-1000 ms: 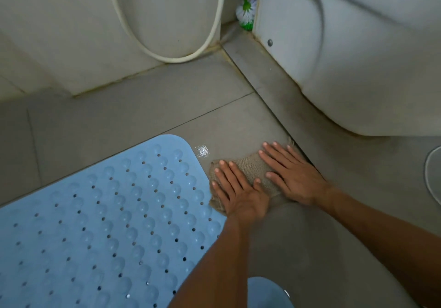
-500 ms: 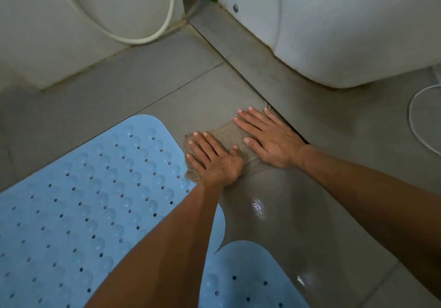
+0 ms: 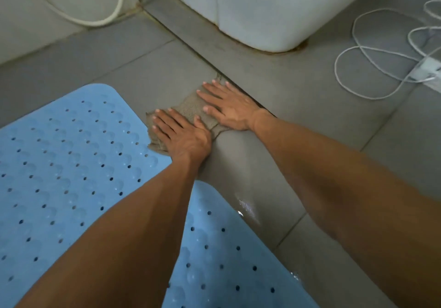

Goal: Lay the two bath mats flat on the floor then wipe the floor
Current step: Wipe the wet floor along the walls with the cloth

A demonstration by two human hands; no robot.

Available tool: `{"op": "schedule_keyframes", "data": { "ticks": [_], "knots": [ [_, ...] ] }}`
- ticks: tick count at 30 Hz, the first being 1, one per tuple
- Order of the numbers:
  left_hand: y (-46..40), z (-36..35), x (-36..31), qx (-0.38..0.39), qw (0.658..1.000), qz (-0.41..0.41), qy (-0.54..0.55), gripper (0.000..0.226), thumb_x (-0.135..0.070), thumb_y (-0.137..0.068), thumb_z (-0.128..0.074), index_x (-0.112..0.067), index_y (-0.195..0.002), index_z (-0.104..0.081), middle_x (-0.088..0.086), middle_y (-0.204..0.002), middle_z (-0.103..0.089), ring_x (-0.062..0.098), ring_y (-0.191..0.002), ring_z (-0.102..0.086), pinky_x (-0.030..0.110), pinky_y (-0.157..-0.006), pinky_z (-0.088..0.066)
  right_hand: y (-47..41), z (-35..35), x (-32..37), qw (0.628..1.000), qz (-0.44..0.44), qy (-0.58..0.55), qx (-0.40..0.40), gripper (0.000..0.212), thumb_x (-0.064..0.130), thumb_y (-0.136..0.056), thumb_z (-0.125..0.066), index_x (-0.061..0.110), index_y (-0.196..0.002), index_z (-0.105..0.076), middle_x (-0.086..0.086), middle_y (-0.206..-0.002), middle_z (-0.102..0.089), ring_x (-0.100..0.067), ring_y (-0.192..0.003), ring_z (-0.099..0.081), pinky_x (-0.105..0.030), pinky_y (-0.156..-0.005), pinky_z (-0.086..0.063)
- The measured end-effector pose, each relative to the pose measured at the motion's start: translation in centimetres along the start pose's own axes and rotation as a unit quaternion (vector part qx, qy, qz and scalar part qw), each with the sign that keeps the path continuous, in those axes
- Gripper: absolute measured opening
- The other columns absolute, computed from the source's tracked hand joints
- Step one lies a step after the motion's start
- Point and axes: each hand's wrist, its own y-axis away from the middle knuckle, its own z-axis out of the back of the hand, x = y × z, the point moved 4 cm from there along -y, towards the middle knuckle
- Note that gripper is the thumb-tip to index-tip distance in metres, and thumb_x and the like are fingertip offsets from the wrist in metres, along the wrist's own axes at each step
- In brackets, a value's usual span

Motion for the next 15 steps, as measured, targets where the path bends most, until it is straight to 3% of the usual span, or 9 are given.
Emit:
{"op": "schedule_keyframes", "data": {
  "ticks": [5, 15],
  "knots": [
    [6.1, -1.0, -2.0, 0.037, 0.999, -0.023, 0.005, 0.074, -0.047, -0.099, -0.013, 0.002, -0.150, 0.007, 0.025, -0.158, 0.015, 0.038, -0.146, 0.015, 0.048, -0.118, 0.013, 8.4, -0.4, -1.3, 0.999, 0.025, 0.025, 0.009, 0.061, 0.053, -0.104, -0.013, 0.029, -0.159, -0.002, 0.003, -0.167, 0.003, -0.013, -0.153, 0.009, -0.040, -0.125, 0.002],
    [18.8, -2.9, -5.7, 0.048, 0.987, -0.155, -0.009, 0.071, -0.044, -0.099, -0.008, 0.004, -0.148, 0.010, 0.028, -0.157, 0.015, 0.039, -0.146, 0.014, 0.050, -0.119, 0.009, 23.9, -2.1, -2.3, 0.998, -0.037, 0.049, 0.012, 0.058, 0.046, -0.106, -0.015, 0.024, -0.159, -0.006, 0.000, -0.168, 0.002, -0.014, -0.154, 0.008, -0.040, -0.126, -0.007]
  ]
}}
